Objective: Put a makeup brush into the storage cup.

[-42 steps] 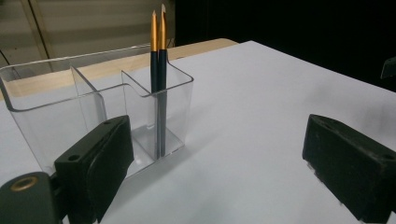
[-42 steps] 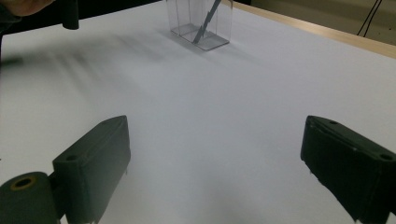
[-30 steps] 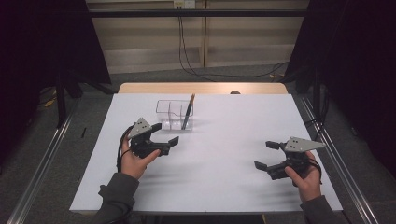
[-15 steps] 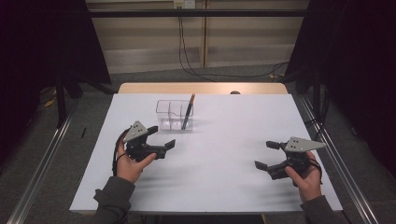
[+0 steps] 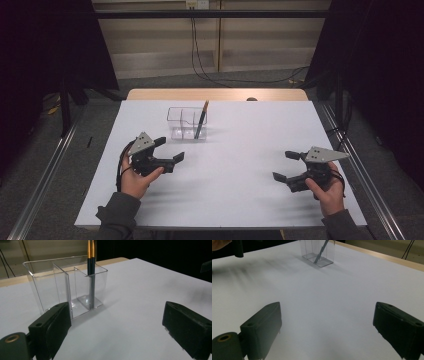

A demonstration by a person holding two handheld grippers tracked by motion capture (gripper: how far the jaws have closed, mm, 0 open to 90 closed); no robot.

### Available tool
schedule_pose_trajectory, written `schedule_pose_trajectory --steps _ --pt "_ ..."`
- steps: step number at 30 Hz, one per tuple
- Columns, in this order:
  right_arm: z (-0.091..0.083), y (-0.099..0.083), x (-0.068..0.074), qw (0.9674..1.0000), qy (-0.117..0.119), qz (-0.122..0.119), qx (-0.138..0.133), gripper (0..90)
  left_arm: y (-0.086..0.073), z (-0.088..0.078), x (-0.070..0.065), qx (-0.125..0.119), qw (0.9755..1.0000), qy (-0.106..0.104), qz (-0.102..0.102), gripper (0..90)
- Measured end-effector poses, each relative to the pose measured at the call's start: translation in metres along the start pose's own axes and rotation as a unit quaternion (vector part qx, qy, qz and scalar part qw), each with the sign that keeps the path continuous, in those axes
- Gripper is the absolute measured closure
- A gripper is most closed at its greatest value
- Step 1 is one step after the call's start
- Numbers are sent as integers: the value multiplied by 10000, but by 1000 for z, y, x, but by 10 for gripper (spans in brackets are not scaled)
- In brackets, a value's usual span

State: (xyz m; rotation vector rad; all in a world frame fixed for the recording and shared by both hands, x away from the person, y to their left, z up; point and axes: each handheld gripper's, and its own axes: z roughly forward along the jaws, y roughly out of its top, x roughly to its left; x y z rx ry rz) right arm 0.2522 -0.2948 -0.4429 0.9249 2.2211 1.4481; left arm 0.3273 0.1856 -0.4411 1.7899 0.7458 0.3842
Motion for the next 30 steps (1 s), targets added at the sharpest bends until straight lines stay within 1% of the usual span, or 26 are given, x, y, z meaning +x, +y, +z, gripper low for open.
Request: schedule_pose_trajectory --steps 1,2,3,4,5,6,7,8,9,10,11,12,13,14,15,18,20,22,23,24,26,27,28,29,30 --pt "0 0 0 10000 -1 0 -2 78 0 -1 -1 3 10000 9 -38 81" --pt "0 0 0 10000 -4 0 -6 77 -1 -2 -1 7 10000 8 -10 81" --pt "0 0 0 10000 -5 0 -3 78 -2 -2 -1 -23 10000 -34 -56 81" --pt "0 0 0 10000 -7 -2 -6 78 -2 -3 -2 17 10000 10 -56 81" --pt "0 0 0 10000 -3 4 -8 77 -2 -4 -2 27 10000 10 -52 81" --pt "0 0 0 10000 -7 1 -6 77 -2 -4 -1 -24 10000 -45 -49 81" --pt "0 0 0 10000 -6 0 -6 77 -2 -5 -2 15 10000 8 -23 81" --pt "0 0 0 10000 -5 1 -6 77 -2 -6 -1 24 10000 8 -8 81" --pt "0 0 0 10000 -1 -2 -4 77 -3 -6 -2 5 10000 1 -45 81" --pt "0 0 0 10000 4 3 -5 77 -3 -7 -2 32 10000 34 -15 81" --pt "0 0 0 10000 2 7 -7 77 -3 -7 -2 27 10000 32 -25 81" --pt "0 0 0 10000 -4 6 -7 77 -4 -8 -1 26 10000 7 1 81" --pt "0 0 0 10000 -2 10 -11 78 -4 -9 -1 44 10000 27 34 81" --pt "0 0 0 10000 3 0 -5 77 -5 -9 -1 26 10000 58 -19 81" --pt "0 0 0 10000 -10 -3 -4 77 -5 -10 -1 47 10000 66 -25 81" --pt "0 0 0 10000 -8 2 -5 77 -6 -12 0 45 10000 81 -23 81" --pt "-1 0 0 10000 -10 14 -16 78 -6 -13 0 49 10000 52 5 81" --pt "-1 0 0 10000 -14 1 -20 77 -6 -14 0 60 9999 80 -18 81" --pt "-1 0 0 10000 -16 2 -20 78 -6 -15 0 67 10000 64 -3 81" --pt "-1 0 0 10000 -16 2 -19 78 -6 -15 0 68 9999 96 10 81" --pt "-1 1 0 10000 -17 2 -20 77 -7 -17 -1 76 9999 92 12 81" --pt "-1 1 0 10000 -17 -8 -29 78 -7 -17 0 27 10000 -8 5 81" --pt "-1 0 0 10000 -18 1 -24 77 -7 -18 0 80 9999 67 31 81" --pt "-1 0 0 10000 -18 3 -20 78 -8 -18 -1 58 10000 73 4 81" --pt "-1 0 0 10000 -16 7 -14 78 -9 -19 0 33 10000 9 -42 81"
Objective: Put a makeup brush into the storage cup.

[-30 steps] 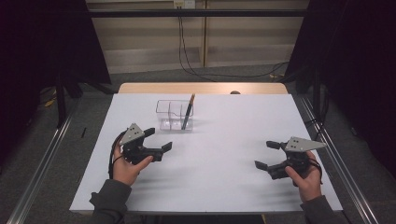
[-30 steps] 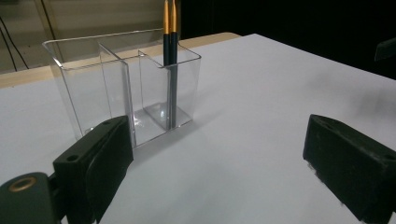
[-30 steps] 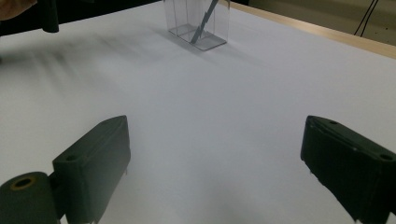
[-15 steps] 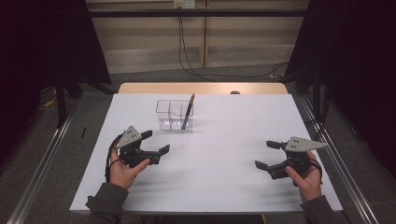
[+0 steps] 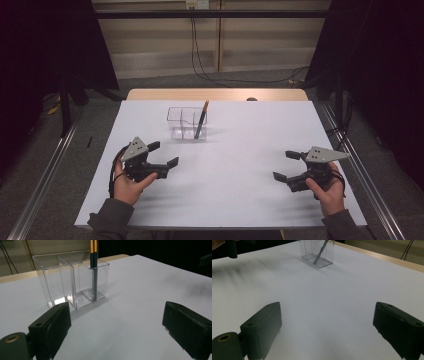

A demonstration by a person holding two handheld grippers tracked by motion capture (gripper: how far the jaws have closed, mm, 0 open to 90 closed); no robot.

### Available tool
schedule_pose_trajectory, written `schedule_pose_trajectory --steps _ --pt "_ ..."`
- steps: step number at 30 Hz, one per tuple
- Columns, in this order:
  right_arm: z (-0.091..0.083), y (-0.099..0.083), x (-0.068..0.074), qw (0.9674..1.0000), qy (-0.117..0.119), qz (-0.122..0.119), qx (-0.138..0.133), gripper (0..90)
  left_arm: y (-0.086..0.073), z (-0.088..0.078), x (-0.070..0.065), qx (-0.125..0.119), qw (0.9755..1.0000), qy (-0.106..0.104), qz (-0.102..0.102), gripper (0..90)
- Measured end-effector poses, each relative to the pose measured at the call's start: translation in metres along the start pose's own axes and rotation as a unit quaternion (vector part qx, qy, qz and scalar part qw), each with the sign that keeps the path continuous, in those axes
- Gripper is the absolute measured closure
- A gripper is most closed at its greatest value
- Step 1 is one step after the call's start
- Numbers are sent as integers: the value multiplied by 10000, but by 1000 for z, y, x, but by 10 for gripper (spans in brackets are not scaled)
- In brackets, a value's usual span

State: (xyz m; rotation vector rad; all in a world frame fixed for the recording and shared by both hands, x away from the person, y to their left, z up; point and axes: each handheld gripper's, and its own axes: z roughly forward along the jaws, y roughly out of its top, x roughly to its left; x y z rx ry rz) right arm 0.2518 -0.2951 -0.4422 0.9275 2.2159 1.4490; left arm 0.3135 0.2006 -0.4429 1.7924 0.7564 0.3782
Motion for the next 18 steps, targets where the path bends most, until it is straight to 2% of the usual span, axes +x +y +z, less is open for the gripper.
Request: schedule_pose_trajectory --steps 1,3,4,9,12,14,15,18 --pt "0 0 0 10000 3 -2 0 77 0 -2 1 77 9999 76 87 81" --pt "0 0 0 10000 2 0 3 77 -1 -2 0 31 10000 56 25 81" --pt "0 0 0 10000 5 -4 0 77 -1 -4 0 56 9999 132 48 81" --pt "0 0 0 10000 -11 -5 0 78 -2 -8 1 35 9999 93 59 81" --pt "0 0 0 10000 1 -2 -2 77 -3 -9 1 39 9999 119 23 81" --pt "0 0 0 10000 -1 0 -12 77 -3 -10 1 76 9998 152 70 81" --pt "0 0 0 10000 1 -11 -11 77 -4 -10 2 41 10000 69 35 81" --pt "0 0 0 10000 -4 -12 -11 78 -5 -12 2 66 9999 122 50 81"
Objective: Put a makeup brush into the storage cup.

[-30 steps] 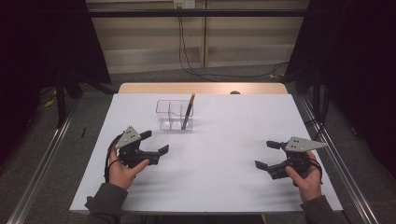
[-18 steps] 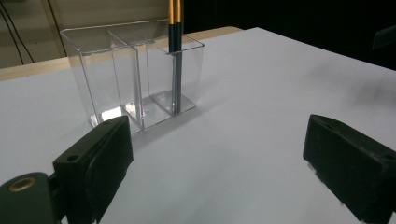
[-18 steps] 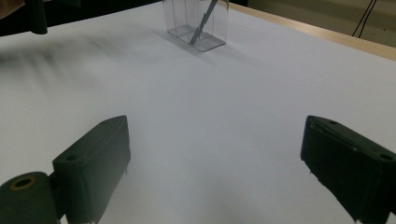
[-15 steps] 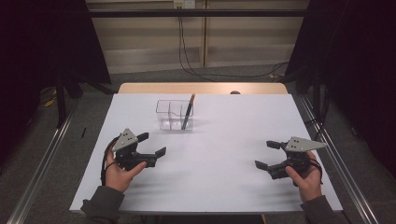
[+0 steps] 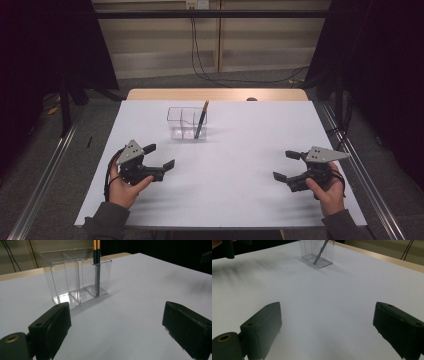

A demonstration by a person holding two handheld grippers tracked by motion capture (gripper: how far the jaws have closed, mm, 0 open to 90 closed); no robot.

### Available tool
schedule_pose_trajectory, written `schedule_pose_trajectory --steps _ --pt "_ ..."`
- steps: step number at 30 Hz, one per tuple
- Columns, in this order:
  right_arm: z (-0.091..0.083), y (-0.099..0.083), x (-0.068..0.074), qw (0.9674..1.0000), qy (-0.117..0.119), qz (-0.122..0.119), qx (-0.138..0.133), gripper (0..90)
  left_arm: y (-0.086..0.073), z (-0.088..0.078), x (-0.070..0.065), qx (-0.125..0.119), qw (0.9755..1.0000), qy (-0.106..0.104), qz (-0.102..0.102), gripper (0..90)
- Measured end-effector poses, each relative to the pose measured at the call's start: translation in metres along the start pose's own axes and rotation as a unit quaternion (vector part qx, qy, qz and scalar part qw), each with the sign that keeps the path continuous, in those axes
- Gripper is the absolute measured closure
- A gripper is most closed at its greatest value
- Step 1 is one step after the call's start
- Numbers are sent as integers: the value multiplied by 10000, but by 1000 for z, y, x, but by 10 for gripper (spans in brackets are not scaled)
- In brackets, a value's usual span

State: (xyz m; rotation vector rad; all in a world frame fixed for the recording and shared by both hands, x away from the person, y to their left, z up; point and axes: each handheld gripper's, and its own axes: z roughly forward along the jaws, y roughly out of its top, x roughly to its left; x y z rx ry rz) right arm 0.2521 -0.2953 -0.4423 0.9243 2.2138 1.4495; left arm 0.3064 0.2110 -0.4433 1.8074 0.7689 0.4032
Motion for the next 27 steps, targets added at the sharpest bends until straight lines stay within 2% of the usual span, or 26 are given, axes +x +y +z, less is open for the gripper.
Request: schedule_pose_trajectory --steps 1,2,5,12,14,15,19,22,24,27 --pt "0 0 0 10000 -3 3 2 77 0 -1 -1 20 10000 36 4 81" --pt "0 0 0 10000 -3 0 4 77 -1 0 -1 -14 10000 -47 -28 81" --pt "0 0 0 10000 0 0 8 77 -1 -3 0 17 10000 -11 20 80" --pt "0 0 0 10000 -12 2 -4 78 -3 -9 -1 18 10000 60 -18 79" --pt "0 0 -1 10000 -2 -9 -7 78 -4 -10 -1 5 10000 36 -52 79" --pt "0 0 -1 10000 -14 -3 -7 77 -5 -10 1 4 10000 -7 -4 79" --pt "0 0 -1 10000 -11 -3 -4 78 -6 -13 0 12 10000 80 -39 79" --pt "1 0 -1 10000 -9 -16 -17 78 -7 -14 0 -5 10000 -5 -61 77" --pt "1 -1 -2 10000 3 3 -9 78 -8 -15 1 41 9999 90 -31 76" --pt "1 -1 -2 10000 -11 4 2 78 -9 -15 2 14 10000 44 -56 75"
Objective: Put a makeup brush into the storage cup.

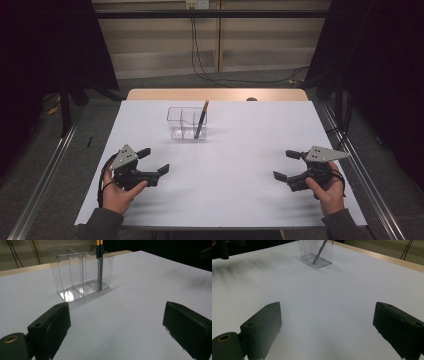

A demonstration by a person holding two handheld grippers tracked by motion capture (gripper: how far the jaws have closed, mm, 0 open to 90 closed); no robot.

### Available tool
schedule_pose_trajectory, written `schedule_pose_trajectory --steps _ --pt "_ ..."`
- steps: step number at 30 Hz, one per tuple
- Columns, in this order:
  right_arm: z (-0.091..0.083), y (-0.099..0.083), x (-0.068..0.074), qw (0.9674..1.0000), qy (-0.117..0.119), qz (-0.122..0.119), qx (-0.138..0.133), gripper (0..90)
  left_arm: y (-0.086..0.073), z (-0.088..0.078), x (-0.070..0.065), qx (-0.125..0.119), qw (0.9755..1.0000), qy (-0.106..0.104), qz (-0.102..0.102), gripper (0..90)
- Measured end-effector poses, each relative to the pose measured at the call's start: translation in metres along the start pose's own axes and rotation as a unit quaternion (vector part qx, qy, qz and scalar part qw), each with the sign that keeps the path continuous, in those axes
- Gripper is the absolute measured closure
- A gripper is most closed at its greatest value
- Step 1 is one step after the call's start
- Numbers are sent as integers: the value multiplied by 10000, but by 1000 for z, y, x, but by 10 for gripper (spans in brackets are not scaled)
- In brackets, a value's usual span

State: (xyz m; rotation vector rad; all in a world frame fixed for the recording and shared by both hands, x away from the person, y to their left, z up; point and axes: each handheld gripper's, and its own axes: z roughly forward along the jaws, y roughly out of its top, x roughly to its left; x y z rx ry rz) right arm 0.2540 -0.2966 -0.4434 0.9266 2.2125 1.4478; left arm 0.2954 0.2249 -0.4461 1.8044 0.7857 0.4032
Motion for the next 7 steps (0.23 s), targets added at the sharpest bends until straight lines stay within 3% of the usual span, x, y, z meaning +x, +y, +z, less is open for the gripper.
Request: schedule_pose_trajectory --steps 3,5,7 --pt "0 0 -1 10000 7 8 -13 78 0 -1 0 8 10000 62 18 75" --pt "1 0 -1 10000 -5 10 -6 77 -1 -1 1 -33 10000 -41 17 75" --pt "1 1 -1 10000 21 1 -10 77 -1 -2 0 14 10000 47 14 75"
